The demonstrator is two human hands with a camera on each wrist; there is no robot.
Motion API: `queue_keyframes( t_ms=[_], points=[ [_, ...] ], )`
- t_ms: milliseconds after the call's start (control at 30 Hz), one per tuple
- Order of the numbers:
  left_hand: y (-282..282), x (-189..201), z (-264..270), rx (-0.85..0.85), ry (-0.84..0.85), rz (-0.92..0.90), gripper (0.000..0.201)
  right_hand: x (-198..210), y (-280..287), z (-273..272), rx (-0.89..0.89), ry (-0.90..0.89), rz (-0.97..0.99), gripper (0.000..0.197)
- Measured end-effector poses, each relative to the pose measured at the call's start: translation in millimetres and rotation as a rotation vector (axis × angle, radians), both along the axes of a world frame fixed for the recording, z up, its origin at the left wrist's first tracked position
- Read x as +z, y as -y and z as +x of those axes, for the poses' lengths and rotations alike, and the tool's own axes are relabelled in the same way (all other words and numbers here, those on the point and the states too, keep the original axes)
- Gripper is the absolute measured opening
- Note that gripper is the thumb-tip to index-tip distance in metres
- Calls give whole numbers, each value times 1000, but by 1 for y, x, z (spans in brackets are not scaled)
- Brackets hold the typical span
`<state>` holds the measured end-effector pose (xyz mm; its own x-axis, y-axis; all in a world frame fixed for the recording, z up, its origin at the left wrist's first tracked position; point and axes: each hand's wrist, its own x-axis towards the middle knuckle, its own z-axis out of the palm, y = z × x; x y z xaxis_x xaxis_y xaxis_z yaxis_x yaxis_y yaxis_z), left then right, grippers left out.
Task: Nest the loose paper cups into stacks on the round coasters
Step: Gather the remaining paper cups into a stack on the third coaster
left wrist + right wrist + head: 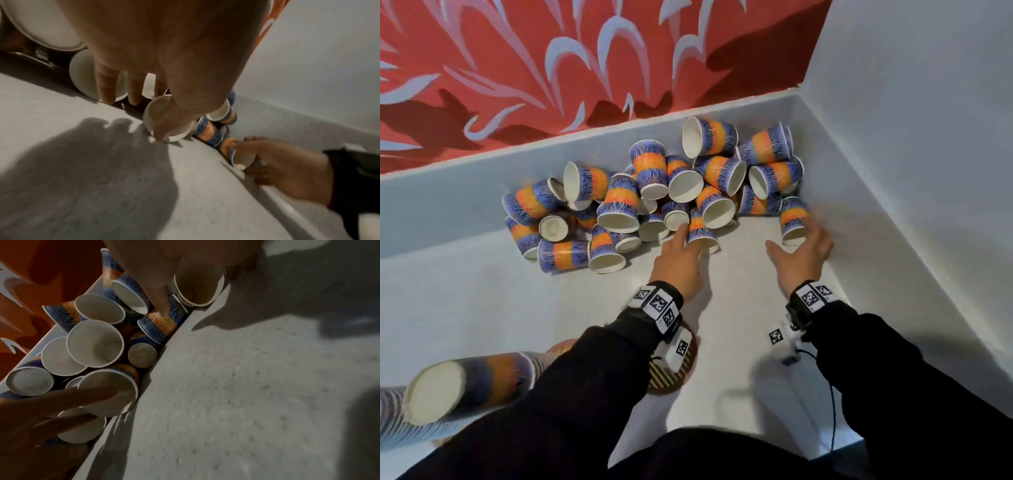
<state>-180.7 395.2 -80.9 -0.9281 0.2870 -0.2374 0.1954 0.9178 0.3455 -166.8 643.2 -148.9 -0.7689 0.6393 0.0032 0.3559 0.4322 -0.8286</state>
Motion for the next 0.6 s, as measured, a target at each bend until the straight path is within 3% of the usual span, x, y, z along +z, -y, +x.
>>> queue_keyframes(
  t_ms=[133, 333, 467, 600],
  points=[
    [-5, -11, -2, -3, 49, -72, 74, 4, -3, -13, 5, 20, 87, 74],
    [13, 10, 9, 35, -96, 67, 64, 9, -14, 2, 6, -99, -1, 32],
    [21, 37, 22, 83, -116, 127, 70, 13, -21, 13, 127, -126, 46, 44],
    [18, 41, 28, 100, -69, 95, 56, 22, -30, 2, 183, -39, 135, 35]
  ],
)
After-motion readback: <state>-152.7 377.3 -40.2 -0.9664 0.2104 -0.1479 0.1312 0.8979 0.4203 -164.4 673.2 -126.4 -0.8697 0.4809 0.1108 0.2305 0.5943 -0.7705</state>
